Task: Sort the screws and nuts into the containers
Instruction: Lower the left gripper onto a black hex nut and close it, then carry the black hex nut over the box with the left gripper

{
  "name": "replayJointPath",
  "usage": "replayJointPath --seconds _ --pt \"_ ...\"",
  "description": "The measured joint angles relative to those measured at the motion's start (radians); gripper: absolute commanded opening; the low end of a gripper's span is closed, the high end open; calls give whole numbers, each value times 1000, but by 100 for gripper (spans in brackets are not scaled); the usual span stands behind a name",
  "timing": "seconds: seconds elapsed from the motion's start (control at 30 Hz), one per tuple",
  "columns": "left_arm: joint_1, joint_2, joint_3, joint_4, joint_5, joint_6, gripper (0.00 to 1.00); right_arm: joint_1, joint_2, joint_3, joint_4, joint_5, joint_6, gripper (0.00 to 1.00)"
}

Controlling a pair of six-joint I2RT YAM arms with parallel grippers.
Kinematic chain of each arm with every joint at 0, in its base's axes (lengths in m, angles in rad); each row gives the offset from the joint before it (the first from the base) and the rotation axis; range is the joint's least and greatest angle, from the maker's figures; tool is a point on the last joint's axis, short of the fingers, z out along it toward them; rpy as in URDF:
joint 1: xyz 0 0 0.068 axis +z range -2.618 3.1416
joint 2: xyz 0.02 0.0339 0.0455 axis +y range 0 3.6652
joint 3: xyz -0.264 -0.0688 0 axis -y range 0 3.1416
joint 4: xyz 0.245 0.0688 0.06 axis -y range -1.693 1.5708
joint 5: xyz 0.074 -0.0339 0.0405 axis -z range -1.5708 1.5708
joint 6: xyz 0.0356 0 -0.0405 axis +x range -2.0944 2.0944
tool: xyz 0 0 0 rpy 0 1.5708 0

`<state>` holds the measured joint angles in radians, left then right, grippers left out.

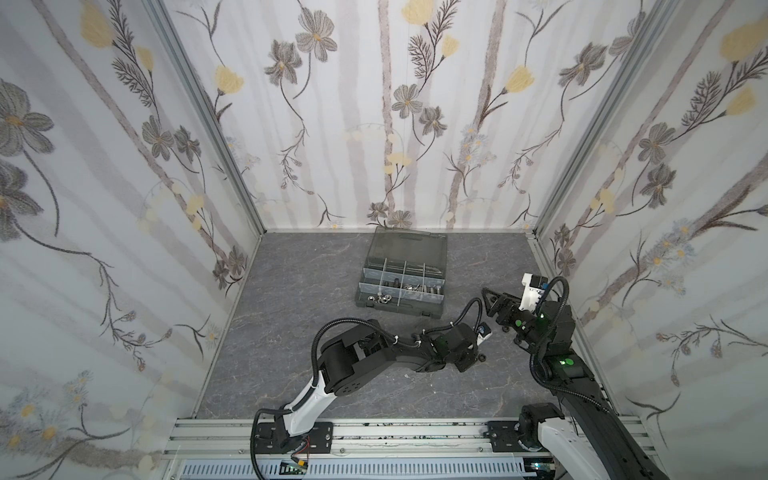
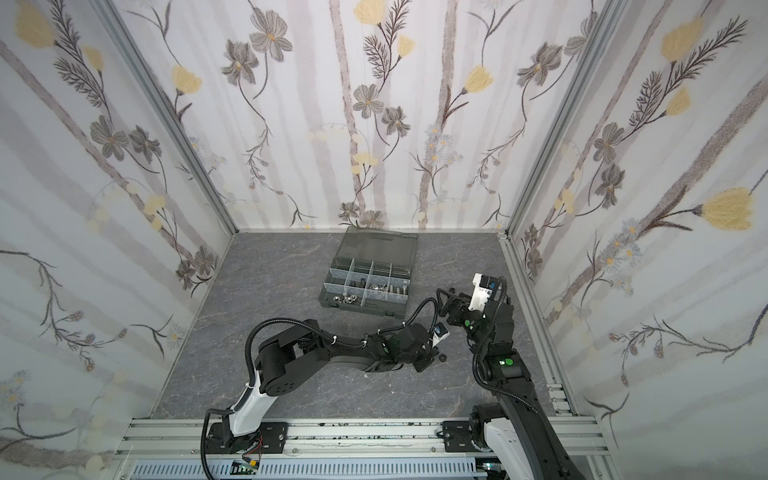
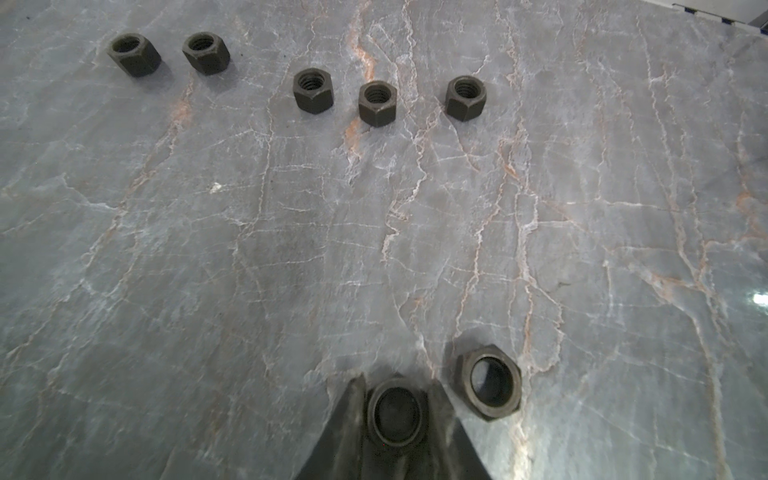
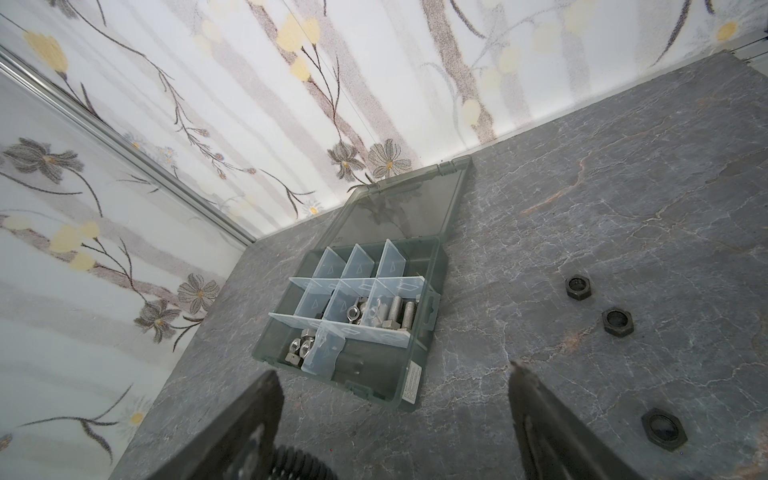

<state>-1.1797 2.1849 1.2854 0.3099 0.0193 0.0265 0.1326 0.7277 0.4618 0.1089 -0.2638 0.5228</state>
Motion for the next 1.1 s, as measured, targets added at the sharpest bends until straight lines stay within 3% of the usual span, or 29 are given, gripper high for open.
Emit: replayJointPath --seconds 0.27,0.67,1.1 --pt "-3 -29 -6 -45 -11 -1 18 -1 13 0 0 0 0 86" --pt "12 -199 -69 -83 -59 -4 17 -2 37 15 -52 20 0 86" --pt "144 -387 -204 -74 -51 -113 17 -2 32 14 -102 34 -10 85"
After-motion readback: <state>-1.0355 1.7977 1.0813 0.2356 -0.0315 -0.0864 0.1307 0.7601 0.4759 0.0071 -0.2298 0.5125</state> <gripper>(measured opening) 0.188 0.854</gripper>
